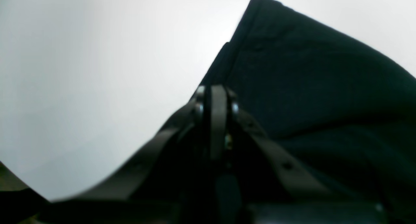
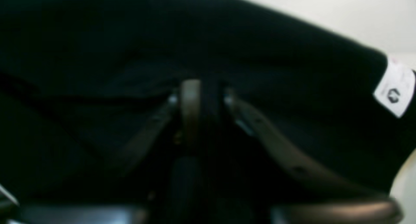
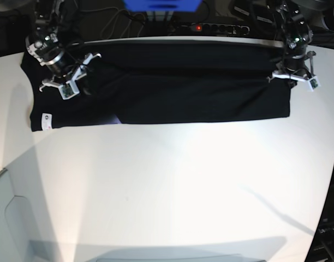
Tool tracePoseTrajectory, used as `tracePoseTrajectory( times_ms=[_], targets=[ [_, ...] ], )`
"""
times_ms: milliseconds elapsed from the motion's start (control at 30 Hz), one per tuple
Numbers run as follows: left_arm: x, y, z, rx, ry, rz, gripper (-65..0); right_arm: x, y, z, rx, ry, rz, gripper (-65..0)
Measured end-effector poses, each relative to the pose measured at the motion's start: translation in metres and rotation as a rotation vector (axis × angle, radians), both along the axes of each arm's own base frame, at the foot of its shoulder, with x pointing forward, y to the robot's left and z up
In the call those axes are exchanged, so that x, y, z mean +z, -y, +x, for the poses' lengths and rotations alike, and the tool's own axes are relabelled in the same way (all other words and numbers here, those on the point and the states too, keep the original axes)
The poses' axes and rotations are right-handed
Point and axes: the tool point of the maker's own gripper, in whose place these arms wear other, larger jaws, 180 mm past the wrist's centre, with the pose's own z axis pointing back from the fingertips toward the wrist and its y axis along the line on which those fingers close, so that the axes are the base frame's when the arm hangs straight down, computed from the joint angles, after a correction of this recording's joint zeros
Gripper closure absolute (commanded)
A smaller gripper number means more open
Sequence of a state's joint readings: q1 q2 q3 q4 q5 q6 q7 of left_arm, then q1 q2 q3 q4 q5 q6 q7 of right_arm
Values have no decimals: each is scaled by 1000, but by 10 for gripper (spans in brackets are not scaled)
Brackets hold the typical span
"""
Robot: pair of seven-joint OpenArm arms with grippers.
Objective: Fold the T-shirt properly
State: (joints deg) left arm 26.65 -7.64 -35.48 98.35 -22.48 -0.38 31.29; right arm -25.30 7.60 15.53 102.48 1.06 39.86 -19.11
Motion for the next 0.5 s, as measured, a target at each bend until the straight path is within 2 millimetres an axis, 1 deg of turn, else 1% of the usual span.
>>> tracePoseTrajectory(
  times_ms=[67, 133, 233, 333, 467, 500],
  targets=[
    [0, 0, 0, 0, 0, 0, 0, 2, -3, 3, 5, 10, 9, -264],
    [0, 0, 0, 0, 1, 0, 0, 0, -1, 3, 0, 8, 11, -297],
    [0, 0, 0, 1, 0, 0, 0, -11, -1, -2, -6, -30, 17, -298],
    [0, -1, 0, 1, 0, 1, 0, -20, 2, 1, -17, -47, 26, -298],
    [0, -1, 0, 2, 1, 0, 0, -24, 3, -2, 7, -61, 13, -294],
    [0, -1, 0, 2, 0, 1, 0, -25, 1, -4, 10, -65, 14, -280]
  ],
)
